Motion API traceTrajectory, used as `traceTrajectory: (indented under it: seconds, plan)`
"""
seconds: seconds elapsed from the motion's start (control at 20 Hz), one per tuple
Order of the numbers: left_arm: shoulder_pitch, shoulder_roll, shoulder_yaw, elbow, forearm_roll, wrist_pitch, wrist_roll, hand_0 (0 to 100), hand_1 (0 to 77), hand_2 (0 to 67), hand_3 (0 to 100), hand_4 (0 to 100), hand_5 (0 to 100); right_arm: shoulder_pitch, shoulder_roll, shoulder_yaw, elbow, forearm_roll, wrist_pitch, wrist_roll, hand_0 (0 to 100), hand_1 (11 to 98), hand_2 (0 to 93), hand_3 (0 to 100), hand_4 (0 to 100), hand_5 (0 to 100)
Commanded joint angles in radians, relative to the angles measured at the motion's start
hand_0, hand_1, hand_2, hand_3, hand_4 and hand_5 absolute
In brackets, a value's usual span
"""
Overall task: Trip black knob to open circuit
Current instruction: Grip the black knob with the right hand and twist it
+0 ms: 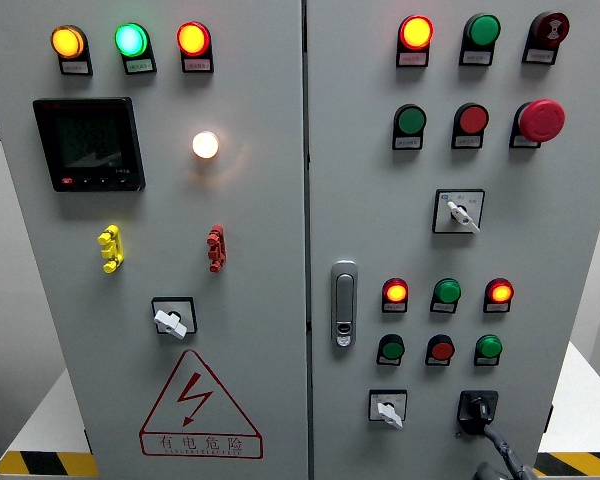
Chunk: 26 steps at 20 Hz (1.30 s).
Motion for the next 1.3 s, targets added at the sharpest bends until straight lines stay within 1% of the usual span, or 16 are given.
traceTrajectory:
  seconds: [0.0, 0.1, 0.15, 0.3, 0.35, 0.4, 0.55, 0.6, 0.65, 0.7, 0.75, 0.9, 0.95, 1.05, 1.1, 1.25]
  plan:
    - [-0.001, 0.0, 0.0, 0.0, 0.0, 0.0, 0.0, 0, 0.0, 19.6, 26, 10, 9, 0.0, 0.0015, -0.003, 0.002, -0.001, 0.0, 0.0, 100, 52.1, 0.0, 88, 100, 100]
    - [-0.001, 0.0, 0.0, 0.0, 0.0, 0.0, 0.0, 0, 0.0, 19.6, 26, 10, 9, 0.0, 0.0, -0.004, 0.005, -0.001, 0.0, 0.0, 100, 52.0, 0.0, 88, 100, 100]
    - [0.001, 0.0, 0.0, 0.0, 0.0, 0.0, 0.0, 0, 0.0, 19.6, 26, 10, 9, 0.003, 0.0015, -0.004, 0.006, -0.001, 0.002, 0.0, 100, 52.0, 0.0, 88, 100, 100]
    - [0.001, 0.0, 0.0, 0.0, 0.0, 0.0, 0.0, 0, 0.0, 19.6, 26, 10, 9, 0.006, 0.0015, -0.01, 0.006, -0.001, 0.0, -0.006, 100, 51.7, 0.0, 88, 100, 100]
    - [0.001, 0.0, 0.0, 0.0, 0.0, 0.0, 0.0, 0, 0.0, 19.6, 26, 10, 9, 0.006, 0.0, -0.012, 0.006, -0.001, 0.0, -0.006, 100, 51.6, 0.0, 88, 100, 100]
    - [0.001, 0.0, 0.0, 0.0, 0.0, 0.0, 0.0, 0, 0.0, 19.6, 26, 10, 9, 0.006, 0.0015, -0.012, 0.006, -0.001, 0.0, -0.006, 100, 51.6, 0.0, 88, 100, 100]
    - [0.001, 0.0, 0.0, 0.0, 0.0, 0.0, 0.0, 0, 0.0, 19.6, 26, 10, 9, 0.006, 0.0015, -0.015, 0.008, -0.001, 0.0, -0.006, 100, 51.3, 0.0, 88, 100, 100]
    - [0.001, 0.0, 0.0, 0.0, 0.0, 0.0, 0.0, 0, 0.0, 19.6, 26, 10, 9, 0.006, 0.0, -0.018, 0.008, -0.001, 0.0, -0.006, 100, 51.2, 0.0, 88, 100, 100]
    - [0.001, 0.0, 0.0, 0.0, 0.0, 0.0, 0.0, 0, 0.0, 19.6, 26, 10, 9, 0.006, 0.0015, -0.02, 0.008, -0.001, 0.0, -0.006, 100, 51.2, 0.0, 88, 100, 100]
    - [0.001, 0.0, 0.0, 0.0, 0.0, 0.0, 0.0, 0, 0.0, 19.6, 26, 10, 9, 0.006, 0.0, -0.023, 0.008, -0.001, 0.0, -0.008, 100, 51.1, 0.0, 88, 100, 100]
    - [0.001, 0.0, 0.0, 0.0, 0.0, 0.0, 0.0, 0, 0.0, 19.5, 26, 10, 9, 0.006, 0.0015, -0.024, 0.008, -0.001, 0.0, -0.008, 100, 51.0, 0.0, 88, 100, 100]
    - [0.001, 0.0, 0.0, 0.0, 0.0, 0.0, 0.0, 0, 0.0, 19.5, 26, 10, 9, 0.008, 0.0015, -0.026, 0.008, -0.001, 0.0, -0.008, 100, 50.8, 0.0, 89, 100, 100]
    - [0.001, 0.0, 0.0, 0.0, 0.0, 0.0, 0.0, 0, 0.0, 19.5, 26, 10, 9, 0.008, 0.0, -0.027, 0.008, -0.001, 0.0, -0.008, 100, 50.7, 0.0, 89, 100, 100]
    - [0.001, 0.0, 0.0, 0.0, 0.0, 0.0, 0.0, 0, 0.0, 19.5, 26, 10, 9, 0.008, 0.0015, -0.027, 0.012, -0.001, 0.0, -0.008, 100, 50.7, 0.0, 89, 100, 100]
    - [0.001, 0.0, 0.0, 0.0, 0.0, 0.0, 0.0, 0, 0.0, 19.5, 26, 10, 9, 0.009, 0.0, -0.027, 0.012, -0.001, 0.0, -0.008, 100, 50.6, 0.0, 89, 100, 100]
    - [0.001, 0.0, 0.0, 0.0, 0.0, 0.0, 0.0, 0, 0.0, 19.5, 26, 10, 9, 0.012, 0.0015, -0.036, 0.012, -0.001, 0.002, -0.009, 100, 50.2, 0.0, 89, 100, 100]
